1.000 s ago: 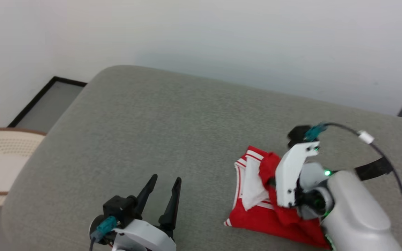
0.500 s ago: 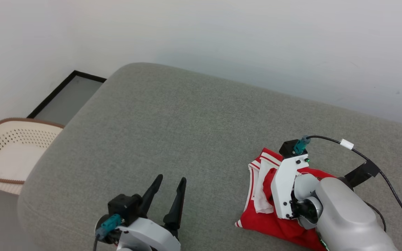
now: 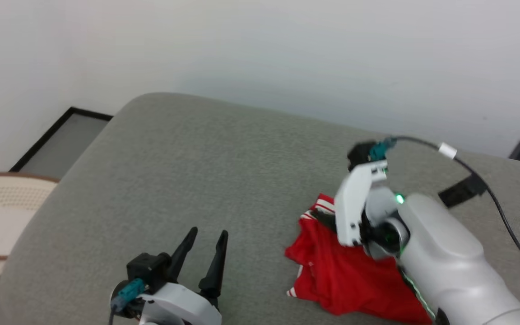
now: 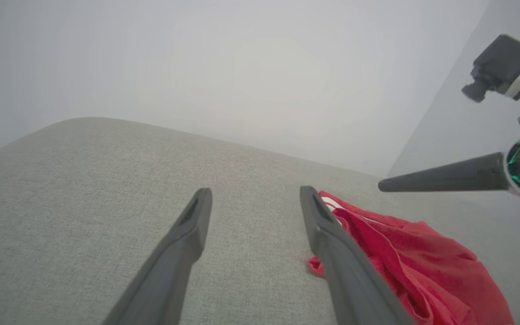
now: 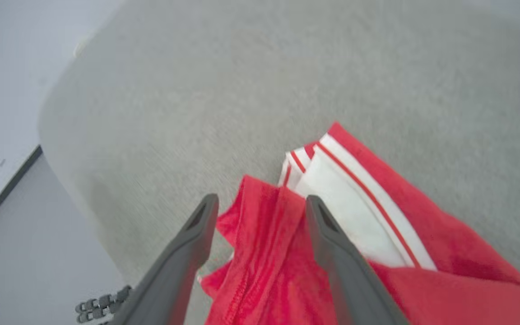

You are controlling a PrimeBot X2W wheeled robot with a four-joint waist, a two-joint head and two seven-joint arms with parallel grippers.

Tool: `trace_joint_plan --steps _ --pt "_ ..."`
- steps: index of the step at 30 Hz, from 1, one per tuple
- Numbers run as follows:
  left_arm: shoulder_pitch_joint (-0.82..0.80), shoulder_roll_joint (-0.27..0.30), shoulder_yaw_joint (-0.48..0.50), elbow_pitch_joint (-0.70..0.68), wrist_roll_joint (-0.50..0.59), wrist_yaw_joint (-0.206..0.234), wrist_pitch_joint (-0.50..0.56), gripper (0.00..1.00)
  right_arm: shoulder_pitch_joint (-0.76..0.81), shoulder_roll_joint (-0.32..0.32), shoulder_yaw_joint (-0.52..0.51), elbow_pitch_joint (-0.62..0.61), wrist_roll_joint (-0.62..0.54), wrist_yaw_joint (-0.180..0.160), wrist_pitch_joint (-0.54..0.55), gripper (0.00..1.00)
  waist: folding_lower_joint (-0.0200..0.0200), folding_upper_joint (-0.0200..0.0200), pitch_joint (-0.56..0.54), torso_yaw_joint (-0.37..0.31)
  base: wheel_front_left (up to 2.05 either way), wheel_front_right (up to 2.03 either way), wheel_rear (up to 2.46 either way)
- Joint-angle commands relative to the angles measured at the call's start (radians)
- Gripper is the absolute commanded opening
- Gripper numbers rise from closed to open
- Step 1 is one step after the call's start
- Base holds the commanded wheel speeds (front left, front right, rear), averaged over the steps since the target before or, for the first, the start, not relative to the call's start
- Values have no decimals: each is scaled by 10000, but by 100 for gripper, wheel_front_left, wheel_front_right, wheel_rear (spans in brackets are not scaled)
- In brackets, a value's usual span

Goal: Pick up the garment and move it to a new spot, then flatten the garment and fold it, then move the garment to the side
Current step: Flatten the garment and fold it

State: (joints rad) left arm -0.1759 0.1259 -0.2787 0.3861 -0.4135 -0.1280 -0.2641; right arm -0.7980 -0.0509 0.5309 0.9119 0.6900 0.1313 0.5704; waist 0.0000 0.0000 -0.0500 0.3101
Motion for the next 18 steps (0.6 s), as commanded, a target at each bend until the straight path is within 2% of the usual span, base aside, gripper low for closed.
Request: trace_joint_plan --steps 1,9,18 --pt "133 47 71 -57 66 -40 3 100 -181 10 145 -307 281 -12 -244 100 0 0 -108 -408 0 0 0" --pt "502 117 689 -411 328 -40 0 100 -141 -8 399 -1232 108 -12 -1825 100 0 0 -72 -1566 0 0 0" --pt "1117 99 1333 -1177 957 -40 3 100 1440 -1506 835 -3362 -835 -12 -5547 100 0 0 -31 -2875 0 0 0"
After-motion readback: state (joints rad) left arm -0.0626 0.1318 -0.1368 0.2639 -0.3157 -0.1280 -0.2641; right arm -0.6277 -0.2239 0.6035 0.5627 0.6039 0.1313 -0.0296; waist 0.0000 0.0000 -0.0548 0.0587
